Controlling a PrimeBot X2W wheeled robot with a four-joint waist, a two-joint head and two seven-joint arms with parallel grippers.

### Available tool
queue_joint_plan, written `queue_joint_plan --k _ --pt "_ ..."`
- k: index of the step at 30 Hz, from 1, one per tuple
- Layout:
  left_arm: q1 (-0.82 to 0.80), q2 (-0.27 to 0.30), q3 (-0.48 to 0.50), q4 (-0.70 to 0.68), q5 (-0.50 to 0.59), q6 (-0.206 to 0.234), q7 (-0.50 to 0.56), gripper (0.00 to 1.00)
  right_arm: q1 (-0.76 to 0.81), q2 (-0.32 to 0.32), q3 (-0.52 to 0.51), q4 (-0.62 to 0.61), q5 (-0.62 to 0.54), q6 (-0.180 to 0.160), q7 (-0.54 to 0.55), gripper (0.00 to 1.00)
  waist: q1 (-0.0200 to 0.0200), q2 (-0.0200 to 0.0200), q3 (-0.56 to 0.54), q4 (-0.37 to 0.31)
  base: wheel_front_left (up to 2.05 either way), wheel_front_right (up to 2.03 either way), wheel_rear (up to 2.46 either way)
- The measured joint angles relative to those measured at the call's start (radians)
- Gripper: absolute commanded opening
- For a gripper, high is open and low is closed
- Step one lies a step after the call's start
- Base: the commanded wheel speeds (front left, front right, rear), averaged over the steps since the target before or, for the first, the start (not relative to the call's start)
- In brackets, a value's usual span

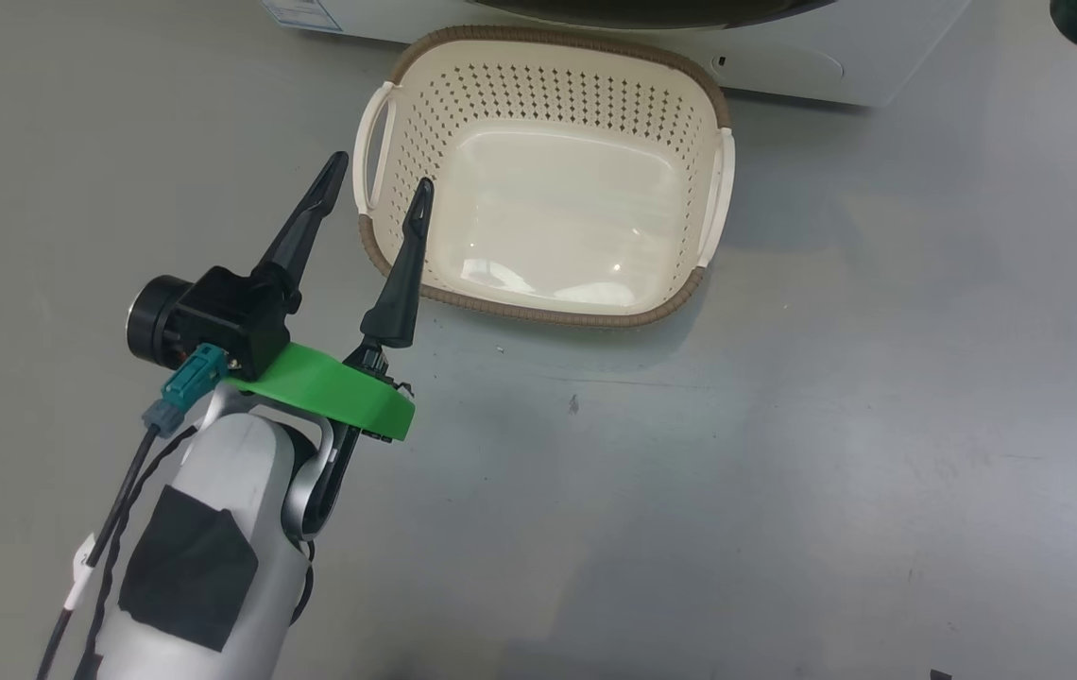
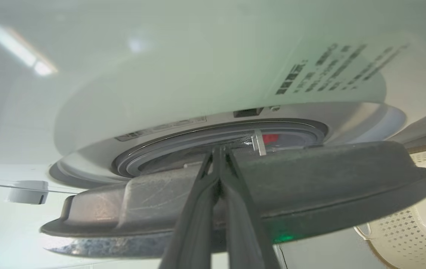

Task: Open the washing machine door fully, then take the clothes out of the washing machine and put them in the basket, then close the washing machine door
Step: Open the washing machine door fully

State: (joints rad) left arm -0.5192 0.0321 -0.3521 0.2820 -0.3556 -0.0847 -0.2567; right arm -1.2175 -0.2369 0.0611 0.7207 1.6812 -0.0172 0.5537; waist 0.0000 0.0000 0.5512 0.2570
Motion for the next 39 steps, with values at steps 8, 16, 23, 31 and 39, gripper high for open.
queue_joint_plan --k 8,16,23,31,39 --pt "0.0 -0.002 0.003 0.007 0.007 -0.001 0.0 1.0 0.012 -0.002 0.01 0.01 0.027 0.016 0.067 0.0 0.0 0.0 -0.011 -0.013 0.0 0.0 0.0" --pt "-0.001 -0.003 0.007 0.025 0.01 -0.001 0.0 1.0 0.045 0.004 0.014 0.022 0.052 0.051 0.129 0.0 0.0 0.0 -0.032 -0.024 0.0 0.0 0.0" --pt "0.0 -0.003 0.01 0.036 0.013 -0.001 0.0 1.0 0.093 0.017 0.022 0.025 0.07 0.07 0.188 0.0 0.0 0.0 -0.06 -0.035 0.0 0.0 0.0" --pt "0.002 -0.004 0.023 0.047 0.014 -0.002 0.0 1.0 0.148 0.037 0.042 0.022 0.089 0.095 0.251 0.0 0.0 0.0 -0.09 -0.045 0.0 0.0 0.0" --pt "0.016 -0.004 0.027 0.067 0.023 -0.009 0.0 1.0 0.229 0.063 0.053 0.01 0.111 0.113 0.304 0.0 0.0 0.0 -0.127 -0.053 0.0 0.0 0.0"
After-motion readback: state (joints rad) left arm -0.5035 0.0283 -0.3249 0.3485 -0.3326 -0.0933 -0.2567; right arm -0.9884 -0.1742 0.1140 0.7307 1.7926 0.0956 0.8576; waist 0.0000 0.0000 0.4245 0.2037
